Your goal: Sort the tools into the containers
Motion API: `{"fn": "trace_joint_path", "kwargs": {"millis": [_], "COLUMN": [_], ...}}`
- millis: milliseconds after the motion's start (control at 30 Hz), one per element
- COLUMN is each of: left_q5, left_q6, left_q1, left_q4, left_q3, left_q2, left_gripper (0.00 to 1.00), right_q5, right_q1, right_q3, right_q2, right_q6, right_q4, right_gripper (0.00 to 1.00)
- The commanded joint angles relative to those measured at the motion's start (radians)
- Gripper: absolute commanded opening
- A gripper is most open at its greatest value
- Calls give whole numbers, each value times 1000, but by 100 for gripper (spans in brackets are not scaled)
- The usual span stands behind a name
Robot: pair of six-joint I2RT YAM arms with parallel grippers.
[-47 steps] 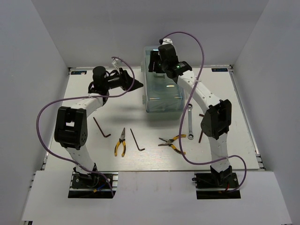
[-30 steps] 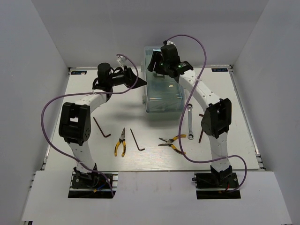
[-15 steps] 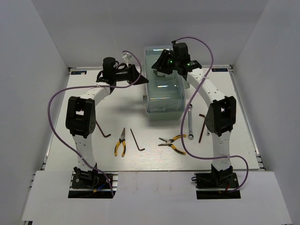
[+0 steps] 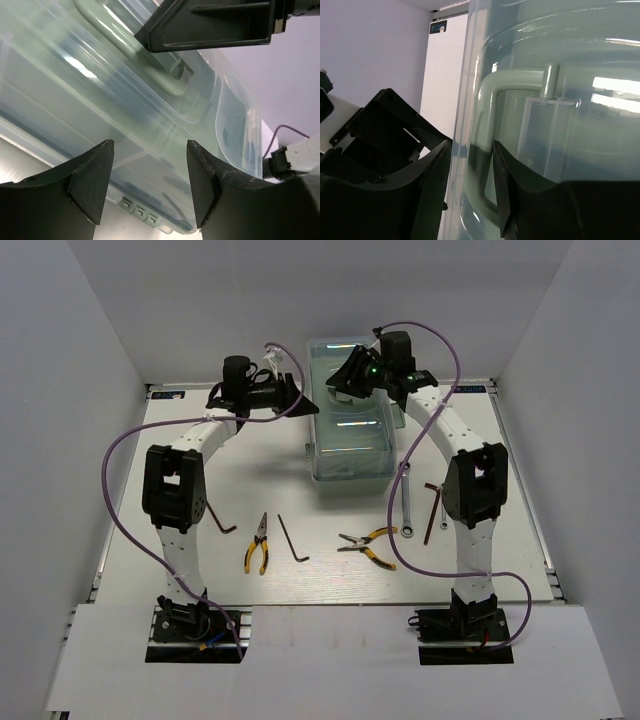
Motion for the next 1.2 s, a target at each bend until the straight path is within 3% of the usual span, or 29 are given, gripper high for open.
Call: {"fn": "trace_joint_path", "kwargs": {"millis": [0, 133, 467, 1167], "left_q5": [-82, -186, -240, -222], "left_q6": [53, 114, 114, 56], "left_q1": [-26, -26, -37, -83], "left_q4": [-31, -109, -114, -122], "left_q3": [35, 66, 107, 205], "left_q2": [-67, -127, -193, -32], "left_gripper": [70, 73, 73, 71], "right_q5": [-86, -108, -128, -166], "right_q1": [6, -11, -33, -53], "right_q3": [-28, -36, -42, -52], "right_q2": [-38, -42, -51, -52], "right_q6": [29, 43, 75, 121], "right_q4": [22, 35, 62, 108], "right_gripper": [45, 44, 44, 44]}}
